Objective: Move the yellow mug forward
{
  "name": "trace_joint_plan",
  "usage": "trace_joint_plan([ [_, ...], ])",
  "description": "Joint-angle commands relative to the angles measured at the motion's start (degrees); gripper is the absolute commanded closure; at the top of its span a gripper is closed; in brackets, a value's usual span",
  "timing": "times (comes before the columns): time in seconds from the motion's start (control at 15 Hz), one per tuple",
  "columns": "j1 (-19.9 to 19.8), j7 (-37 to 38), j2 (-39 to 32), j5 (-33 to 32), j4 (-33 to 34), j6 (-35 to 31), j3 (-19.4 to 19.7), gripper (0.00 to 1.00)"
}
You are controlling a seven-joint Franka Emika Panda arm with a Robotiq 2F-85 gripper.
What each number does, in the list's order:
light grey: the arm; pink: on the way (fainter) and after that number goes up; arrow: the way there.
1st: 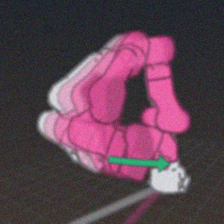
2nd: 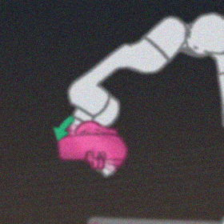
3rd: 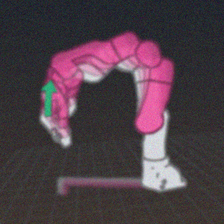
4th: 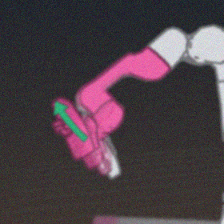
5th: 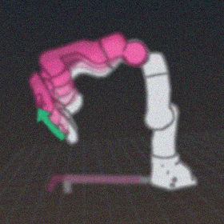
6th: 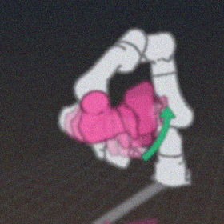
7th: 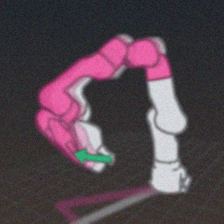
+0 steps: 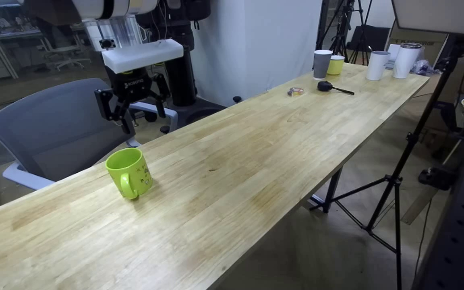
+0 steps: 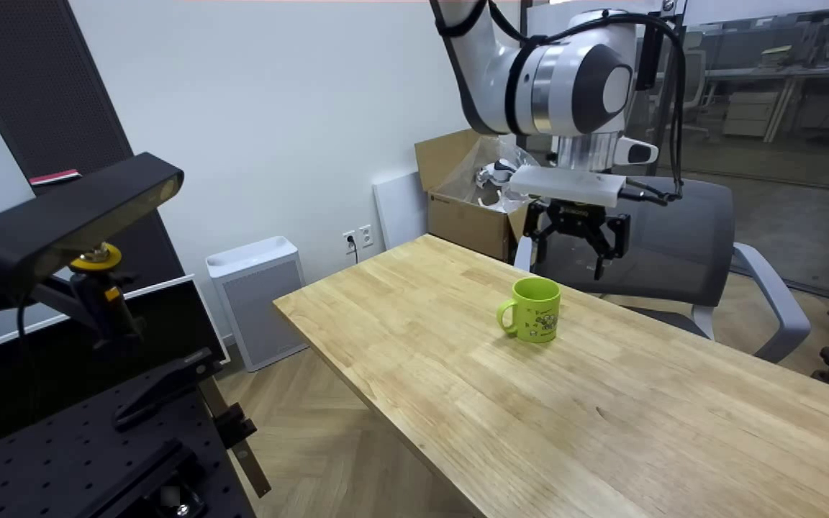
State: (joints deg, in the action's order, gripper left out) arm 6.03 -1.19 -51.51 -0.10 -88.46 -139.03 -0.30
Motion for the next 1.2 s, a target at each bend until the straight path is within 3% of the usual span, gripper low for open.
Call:
trace_joint_plan([
  [0.0,-0.3,1.5,-1.9,-0.2,2.2,0.7,-0.6,0.00],
  [0.33,0.1,2.0,-4.1,-0.2,3.4,1.2,-0.6,0.00],
  [1.13,1.3,4.2,-12.3,-0.3,13.1,2.0,-0.3,0.00],
])
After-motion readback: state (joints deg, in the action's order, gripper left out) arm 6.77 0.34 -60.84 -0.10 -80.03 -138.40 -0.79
